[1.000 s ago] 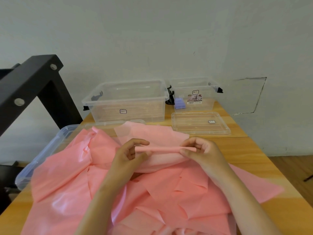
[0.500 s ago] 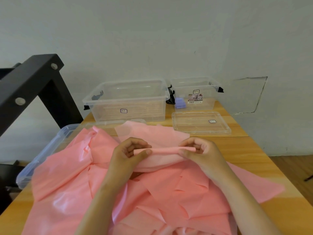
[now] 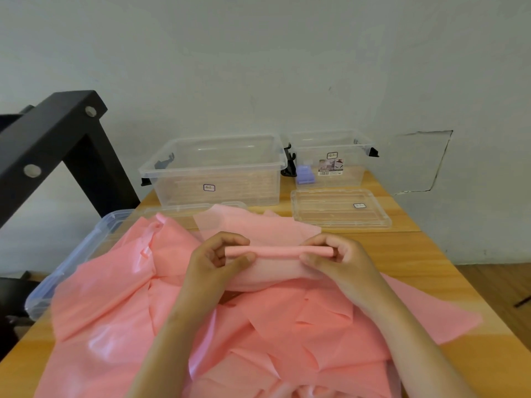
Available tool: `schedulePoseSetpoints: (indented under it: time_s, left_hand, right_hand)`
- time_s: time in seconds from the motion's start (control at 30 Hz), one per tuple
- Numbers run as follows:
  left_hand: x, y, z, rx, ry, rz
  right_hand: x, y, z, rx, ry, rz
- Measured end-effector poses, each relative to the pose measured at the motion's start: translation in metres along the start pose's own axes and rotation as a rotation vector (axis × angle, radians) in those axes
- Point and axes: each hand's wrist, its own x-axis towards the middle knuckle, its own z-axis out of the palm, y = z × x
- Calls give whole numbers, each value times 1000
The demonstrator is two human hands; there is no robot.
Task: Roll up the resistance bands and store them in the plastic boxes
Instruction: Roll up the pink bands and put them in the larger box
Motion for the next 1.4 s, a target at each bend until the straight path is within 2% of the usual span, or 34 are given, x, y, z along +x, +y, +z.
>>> schedulePoseSetpoints:
  time_s: [0.2, 0.43, 0.73, 0.9, 1.2, 1.4]
  left_hand:
    - [-2, -2, 0, 145, -18, -35]
    - [-2, 0, -2, 31, -27, -48]
    - [-1, -1, -3, 38, -41, -12]
    - [0, -2, -2, -2, -60, -8]
    - [-2, -4, -2, 190, -104, -10]
    - [0, -6, -2, 116, -55, 3]
  right_hand:
    - [-1, -2, 0, 50, 17, -17]
    - [-1, -2, -1, 134, 4, 36]
    - [-1, -3, -2, 117, 22, -2]
    - [-1, -4, -2, 161, 14, 58]
    - [1, -1, 1, 54, 111, -9]
    - [0, 0, 1, 93, 67, 10]
